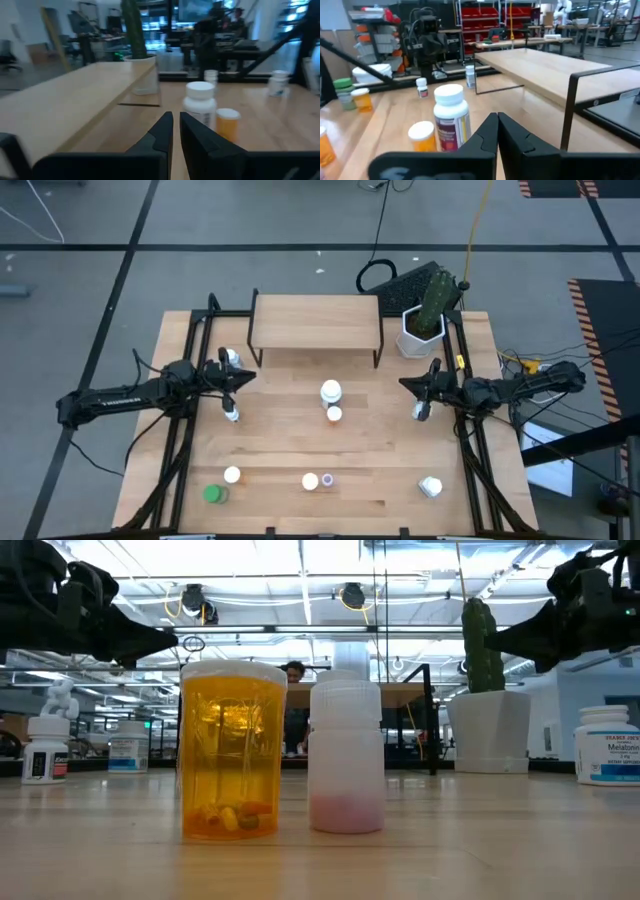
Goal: Pick and place medicine bottles onto shelf by color
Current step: Put the white purple pill bottle on the shelf, then put the top left white blue pill bottle on the shelf
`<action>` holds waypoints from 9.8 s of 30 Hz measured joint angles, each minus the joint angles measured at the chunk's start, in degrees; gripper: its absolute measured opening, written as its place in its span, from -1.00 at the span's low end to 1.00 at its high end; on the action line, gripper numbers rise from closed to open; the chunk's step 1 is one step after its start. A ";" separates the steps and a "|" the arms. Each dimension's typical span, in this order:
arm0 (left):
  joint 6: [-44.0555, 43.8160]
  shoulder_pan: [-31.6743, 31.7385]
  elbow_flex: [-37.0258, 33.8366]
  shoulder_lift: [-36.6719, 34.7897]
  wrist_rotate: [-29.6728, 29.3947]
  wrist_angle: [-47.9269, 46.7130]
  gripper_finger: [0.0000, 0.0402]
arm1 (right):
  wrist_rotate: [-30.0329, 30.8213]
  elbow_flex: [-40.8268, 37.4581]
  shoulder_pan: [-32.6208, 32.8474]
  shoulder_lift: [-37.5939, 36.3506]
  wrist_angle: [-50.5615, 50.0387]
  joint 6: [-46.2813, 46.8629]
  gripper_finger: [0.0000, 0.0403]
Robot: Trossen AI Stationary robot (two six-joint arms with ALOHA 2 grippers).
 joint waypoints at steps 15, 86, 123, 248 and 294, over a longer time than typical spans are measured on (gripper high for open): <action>-4.41 0.01 0.00 0.01 -3.96 7.61 -0.81 | -1.94 14.64 -2.73 27.39 17.75 -14.84 -0.22; -11.08 -1.95 0.00 19.47 -6.14 16.12 -0.21 | -38.99 51.07 -19.60 74.46 0.96 -8.36 0.13; -10.18 -2.71 1.25 19.45 -5.67 11.02 -0.21 | -34.51 77.50 -52.76 72.73 -31.57 -13.03 0.23; -49.65 -10.12 9.84 25.48 -13.91 -26.01 0.21 | -28.55 44.83 -12.34 90.05 47.50 -14.80 0.77; -30.40 -22.16 29.58 47.22 -30.72 6.88 0.23 | -21.40 62.53 -11.39 95.30 32.93 -14.59 0.03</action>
